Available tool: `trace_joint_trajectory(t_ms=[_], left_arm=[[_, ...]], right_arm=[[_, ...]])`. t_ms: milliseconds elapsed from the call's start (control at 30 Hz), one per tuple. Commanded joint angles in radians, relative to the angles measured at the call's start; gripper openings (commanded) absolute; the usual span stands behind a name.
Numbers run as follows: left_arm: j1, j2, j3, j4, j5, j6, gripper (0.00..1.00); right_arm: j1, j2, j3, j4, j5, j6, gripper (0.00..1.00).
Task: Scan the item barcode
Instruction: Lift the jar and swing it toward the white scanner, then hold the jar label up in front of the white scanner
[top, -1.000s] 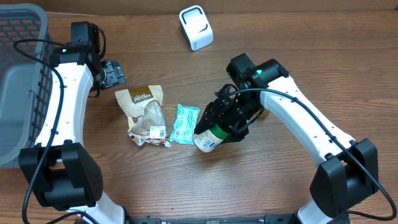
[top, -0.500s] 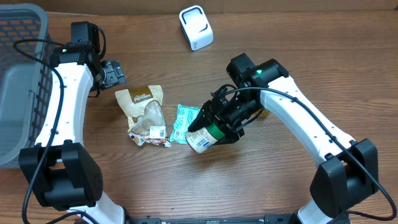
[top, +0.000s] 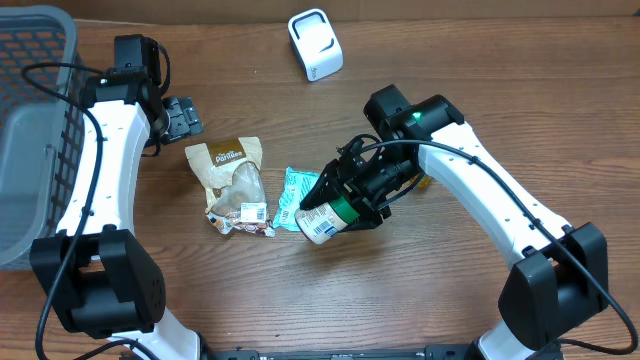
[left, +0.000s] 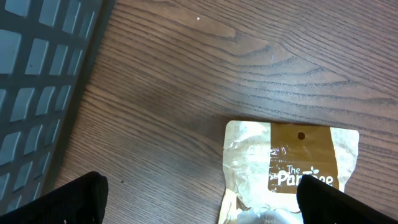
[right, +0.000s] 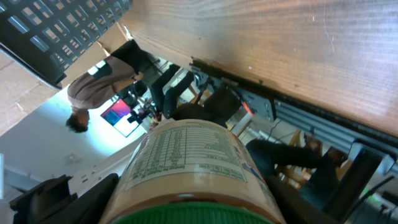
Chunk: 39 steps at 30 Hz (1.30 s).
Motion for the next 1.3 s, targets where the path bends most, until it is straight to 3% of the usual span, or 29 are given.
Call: trace_joint_trajectory(t_ms=[0, 333, 400, 467, 533, 867, 1267], left_arm=[[-0.01, -0.017, 0.007, 0.001, -0.013, 0.004, 1.0], [-0.01, -0.017, 0.007, 0.001, -0.013, 0.004, 1.0], [-0.01, -0.017, 0.007, 0.001, -0.013, 0.004, 1.0], [-0.01, -0.017, 0.007, 0.001, -0.013, 0.004, 1.0], [-0.01, -0.017, 0.007, 0.001, -0.013, 0.004, 1.0], [-0.01, -0.017, 0.007, 0.001, -0.013, 0.004, 1.0], [-0.01, -0.017, 0.007, 0.001, -0.013, 0.004, 1.0]], right_arm=[[-0.003, -0.03, 0.026, 0.034, 0.051, 0.001, 0.61], [-0.004, -0.03, 0.026, 0.204, 0.605, -0.011, 0.6], [-0.01, -0.03, 0.026, 0.233, 0.636, -0.069, 0.61], [-0.022, -0.03, 0.038, 0.256, 0.589, -0.15, 0.54], [-0.04, -0.03, 0.102, 0.227, 0.546, -0.249, 0.51], [-0.047, -0.03, 0.649, 0.025, 0.723, -0.351, 0.5], [-0.047, 0.102, 0.655, 0.452, 0.916, -0.407, 0.49]])
